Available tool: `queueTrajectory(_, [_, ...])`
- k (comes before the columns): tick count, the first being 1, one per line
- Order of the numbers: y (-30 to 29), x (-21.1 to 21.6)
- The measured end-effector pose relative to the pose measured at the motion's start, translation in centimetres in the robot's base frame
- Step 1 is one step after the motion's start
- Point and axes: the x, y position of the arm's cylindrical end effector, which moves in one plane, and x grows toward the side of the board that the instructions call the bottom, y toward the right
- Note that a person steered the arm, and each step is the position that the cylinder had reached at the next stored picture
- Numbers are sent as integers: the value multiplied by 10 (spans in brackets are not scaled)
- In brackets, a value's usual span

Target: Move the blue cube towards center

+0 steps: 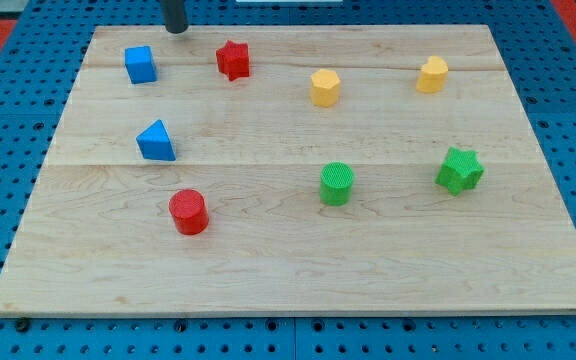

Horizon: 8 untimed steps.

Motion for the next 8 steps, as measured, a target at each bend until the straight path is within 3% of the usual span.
queueTrajectory(5, [-2,0])
queueTrajectory(7, [-90,6])
queueTrajectory(8, [-89,34])
